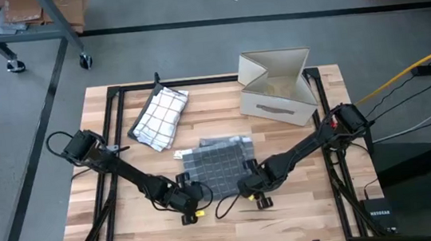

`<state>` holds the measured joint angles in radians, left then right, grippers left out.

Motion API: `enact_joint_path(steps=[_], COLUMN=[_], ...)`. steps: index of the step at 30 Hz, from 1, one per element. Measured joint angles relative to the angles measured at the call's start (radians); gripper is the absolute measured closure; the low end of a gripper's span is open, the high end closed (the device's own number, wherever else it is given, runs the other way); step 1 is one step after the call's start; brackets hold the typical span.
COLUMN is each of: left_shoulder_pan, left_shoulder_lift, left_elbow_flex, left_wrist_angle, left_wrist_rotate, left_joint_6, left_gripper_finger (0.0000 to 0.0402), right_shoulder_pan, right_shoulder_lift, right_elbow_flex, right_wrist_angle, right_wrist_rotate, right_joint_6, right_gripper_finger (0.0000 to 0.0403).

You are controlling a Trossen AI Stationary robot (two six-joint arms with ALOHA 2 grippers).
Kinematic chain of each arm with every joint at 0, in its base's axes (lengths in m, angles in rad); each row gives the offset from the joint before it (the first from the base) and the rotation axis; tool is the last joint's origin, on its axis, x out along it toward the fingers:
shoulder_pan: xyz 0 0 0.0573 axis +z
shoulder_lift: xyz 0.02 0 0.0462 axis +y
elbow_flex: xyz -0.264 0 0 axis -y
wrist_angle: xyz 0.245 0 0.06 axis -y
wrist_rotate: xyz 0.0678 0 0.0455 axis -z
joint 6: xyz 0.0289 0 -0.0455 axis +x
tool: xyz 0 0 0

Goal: Fold towel
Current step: Fold the gray white kitchen towel

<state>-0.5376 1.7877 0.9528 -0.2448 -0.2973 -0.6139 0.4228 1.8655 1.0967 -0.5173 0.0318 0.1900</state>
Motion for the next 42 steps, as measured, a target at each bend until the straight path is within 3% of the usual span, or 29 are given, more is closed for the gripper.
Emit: enact_joint_path(steps=[3,10,14,18,25,33,39,42], left_shoulder_pan=[-0.019,-0.064,-0.086,-0.097,-0.096,-0.057,-0.005,0.014], left_shoulder_lift=[0.000,0.000,-0.002,-0.024,-0.120,-0.209,-0.209,-0.209], left_elbow_flex=[0.021,0.095,0.145,0.192,0.228,0.227,0.227,0.227], left_wrist_angle=[-0.009,0.000,0.001,-0.015,-0.190,-0.293,-0.358,-0.361], left_wrist_rotate=[0.052,0.291,0.399,0.420,0.309,0.101,0.052,0.051], left_joint_6=[0.003,-0.033,-0.034,-0.044,-0.043,-0.144,-0.303,-0.353], left_gripper_finger=[0.0391,0.0396,0.0398,0.0399,0.0400,0.0399,0.0399,0.0400], right_shoulder_pan=[-0.001,0.017,0.051,0.081,0.087,0.058,0.012,-0.019], right_shoulder_lift=[0.006,0.005,0.005,0.004,0.002,0.001,0.001,0.001], right_elbow_flex=[0.044,0.178,0.238,0.282,0.393,0.491,0.494,0.494], right_wrist_angle=[-0.029,-0.115,-0.134,-0.152,-0.339,-0.553,-0.651,-0.675], right_wrist_rotate=[-0.082,-0.302,-0.376,-0.396,-0.371,-0.128,-0.014,-0.010], right_joint_6=[0.003,0.092,0.097,0.097,0.094,0.039,0.038,0.037], right_gripper_finger=[0.0378,0.0393,0.0387,0.0396,0.0394,0.0391,0.0389,0.0389])
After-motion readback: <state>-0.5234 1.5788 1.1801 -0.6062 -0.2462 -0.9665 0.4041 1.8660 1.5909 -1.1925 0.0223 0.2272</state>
